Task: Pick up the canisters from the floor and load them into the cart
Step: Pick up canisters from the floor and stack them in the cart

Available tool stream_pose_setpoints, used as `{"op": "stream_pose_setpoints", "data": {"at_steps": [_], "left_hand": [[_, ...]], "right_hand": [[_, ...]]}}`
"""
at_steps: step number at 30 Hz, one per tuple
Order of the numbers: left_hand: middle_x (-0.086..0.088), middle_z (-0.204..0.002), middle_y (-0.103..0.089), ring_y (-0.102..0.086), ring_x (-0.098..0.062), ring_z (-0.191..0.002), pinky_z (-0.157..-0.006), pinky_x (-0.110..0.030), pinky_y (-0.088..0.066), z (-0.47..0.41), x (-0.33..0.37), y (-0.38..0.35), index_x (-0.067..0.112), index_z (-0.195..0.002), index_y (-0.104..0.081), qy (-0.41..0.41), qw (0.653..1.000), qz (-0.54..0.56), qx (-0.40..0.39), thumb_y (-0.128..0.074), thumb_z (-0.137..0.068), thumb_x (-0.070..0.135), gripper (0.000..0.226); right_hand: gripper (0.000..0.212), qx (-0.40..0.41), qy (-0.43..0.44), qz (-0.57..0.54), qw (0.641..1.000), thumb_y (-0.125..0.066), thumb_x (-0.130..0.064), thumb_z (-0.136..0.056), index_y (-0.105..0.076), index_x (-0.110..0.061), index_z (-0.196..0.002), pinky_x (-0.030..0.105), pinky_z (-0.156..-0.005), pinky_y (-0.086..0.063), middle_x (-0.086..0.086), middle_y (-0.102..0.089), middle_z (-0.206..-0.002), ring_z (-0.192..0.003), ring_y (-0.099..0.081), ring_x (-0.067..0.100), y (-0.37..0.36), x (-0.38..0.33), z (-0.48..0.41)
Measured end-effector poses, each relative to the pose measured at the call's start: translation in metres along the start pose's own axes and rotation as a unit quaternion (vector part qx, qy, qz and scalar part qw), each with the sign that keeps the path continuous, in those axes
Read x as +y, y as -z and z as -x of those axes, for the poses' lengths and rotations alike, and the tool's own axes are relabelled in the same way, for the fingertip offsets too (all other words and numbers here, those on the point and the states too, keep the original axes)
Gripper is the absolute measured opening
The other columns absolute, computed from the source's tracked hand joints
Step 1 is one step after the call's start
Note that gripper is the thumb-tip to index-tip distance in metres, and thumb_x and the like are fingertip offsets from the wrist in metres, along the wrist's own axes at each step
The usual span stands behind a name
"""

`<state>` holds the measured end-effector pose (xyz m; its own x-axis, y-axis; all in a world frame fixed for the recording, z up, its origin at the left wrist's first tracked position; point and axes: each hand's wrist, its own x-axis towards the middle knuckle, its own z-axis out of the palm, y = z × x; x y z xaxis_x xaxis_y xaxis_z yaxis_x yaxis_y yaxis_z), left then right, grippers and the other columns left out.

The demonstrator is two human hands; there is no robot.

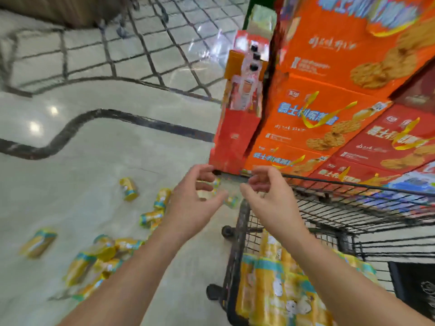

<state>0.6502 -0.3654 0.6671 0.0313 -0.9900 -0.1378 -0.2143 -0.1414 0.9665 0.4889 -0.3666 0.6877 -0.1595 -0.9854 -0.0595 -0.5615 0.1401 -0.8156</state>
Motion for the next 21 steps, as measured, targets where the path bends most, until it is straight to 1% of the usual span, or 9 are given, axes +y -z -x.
{"op": "stream_pose_setpoints", "data": {"at_steps": [1, 3, 6, 8, 10, 12, 15, 19, 21], "left_hand": [[0.007, -0.102, -0.063, -0.064, -0.016, -0.092, -0.079, -0.033, -0.054, 0.005, -0.011, 0.033, 0.027, -0.114, -0.054, 0.004, 1.000, 0.005, 0.018, -0.080, -0.076, 0.018, 0.047], [0.006, -0.100, -0.062, -0.064, -0.017, -0.091, -0.077, -0.032, -0.054, 0.020, -0.039, 0.102, 0.027, -0.113, -0.054, 0.029, 0.998, 0.007, 0.057, -0.080, -0.075, 0.022, 0.046], [0.006, -0.100, -0.062, -0.064, -0.014, -0.087, -0.072, -0.027, -0.051, 0.050, -0.095, 0.198, 0.026, -0.113, -0.054, 0.089, 0.991, -0.013, 0.104, -0.079, -0.070, 0.034, 0.050], [0.004, -0.101, -0.062, -0.064, -0.015, -0.087, -0.074, -0.030, -0.052, 0.070, -0.138, 0.250, 0.023, -0.115, -0.054, 0.141, 0.981, -0.026, 0.128, -0.080, -0.074, 0.028, 0.049], [0.003, -0.100, -0.061, -0.063, -0.018, -0.085, -0.077, -0.035, -0.052, 0.087, -0.185, 0.291, 0.022, -0.114, -0.054, 0.197, 0.967, -0.027, 0.162, -0.080, -0.075, 0.026, 0.048], [0.005, -0.095, -0.059, -0.061, -0.021, -0.082, -0.078, -0.035, -0.052, 0.101, -0.236, 0.314, 0.024, -0.110, -0.053, 0.245, 0.951, -0.028, 0.184, -0.080, -0.074, 0.027, 0.044], [0.008, -0.093, -0.054, -0.055, -0.016, -0.081, -0.077, -0.029, -0.047, 0.120, -0.316, 0.324, 0.021, -0.112, -0.055, 0.293, 0.939, -0.052, 0.170, -0.079, -0.075, 0.028, 0.045], [-0.003, -0.120, -0.053, -0.054, -0.020, -0.109, -0.092, -0.032, -0.045, 0.131, -0.419, 0.308, 0.016, -0.126, -0.053, 0.343, 0.925, -0.100, 0.130, -0.078, -0.075, 0.031, 0.059], [-0.002, -0.125, -0.049, -0.049, -0.021, -0.118, -0.095, -0.032, -0.041, 0.130, -0.471, 0.294, 0.019, -0.129, -0.051, 0.351, 0.919, -0.138, 0.109, -0.077, -0.074, 0.034, 0.063]], "right_hand": [[0.029, -0.012, 0.010, -0.002, 1.000, -0.071, -0.024, -0.085, -0.053, -0.026, -0.109, 0.013, -0.069, -0.047, -0.009, -0.062, -0.094, -0.084, -0.061, 0.005, -0.025, -0.017, 0.008], [0.031, -0.046, 0.019, -0.005, 0.999, -0.072, -0.022, -0.085, -0.054, -0.025, -0.110, 0.014, -0.066, -0.049, -0.007, -0.062, -0.094, -0.084, -0.061, 0.006, -0.079, -0.045, 0.027], [0.034, -0.105, 0.010, 0.021, 0.994, -0.073, -0.020, -0.084, -0.054, -0.023, -0.112, 0.022, -0.068, -0.053, -0.003, -0.063, -0.095, -0.086, -0.062, 0.012, -0.164, -0.070, 0.059], [0.035, -0.145, 0.002, 0.050, 0.988, -0.074, -0.021, -0.083, -0.055, -0.021, -0.112, 0.032, -0.071, -0.056, -0.006, -0.062, -0.094, -0.088, -0.063, 0.013, -0.216, -0.071, 0.079], [0.035, -0.189, -0.003, 0.094, 0.977, -0.074, -0.024, -0.083, -0.054, -0.024, -0.112, 0.036, -0.076, -0.055, -0.010, -0.061, -0.095, -0.089, -0.061, 0.008, -0.263, -0.062, 0.096], [0.036, -0.225, -0.015, 0.137, 0.964, -0.075, -0.026, -0.082, -0.053, -0.025, -0.111, 0.036, -0.079, -0.053, -0.008, -0.060, -0.096, -0.089, -0.059, 0.007, -0.305, -0.041, 0.107], [0.044, -0.272, -0.020, 0.221, 0.936, -0.075, -0.028, -0.081, -0.054, -0.019, -0.118, 0.029, -0.078, -0.047, -0.001, -0.061, -0.102, -0.089, -0.057, 0.011, -0.364, 0.010, 0.116], [0.053, -0.344, -0.023, 0.321, 0.882, -0.070, -0.035, -0.083, -0.050, -0.019, -0.129, 0.034, -0.091, -0.047, 0.001, -0.055, -0.117, -0.113, -0.056, 0.019, -0.438, 0.092, 0.122], [0.056, -0.370, -0.024, 0.348, 0.861, -0.067, -0.038, -0.084, -0.046, -0.021, -0.133, 0.035, -0.095, -0.045, 0.001, -0.051, -0.124, -0.122, -0.050, 0.021, -0.475, 0.136, 0.125]]}}
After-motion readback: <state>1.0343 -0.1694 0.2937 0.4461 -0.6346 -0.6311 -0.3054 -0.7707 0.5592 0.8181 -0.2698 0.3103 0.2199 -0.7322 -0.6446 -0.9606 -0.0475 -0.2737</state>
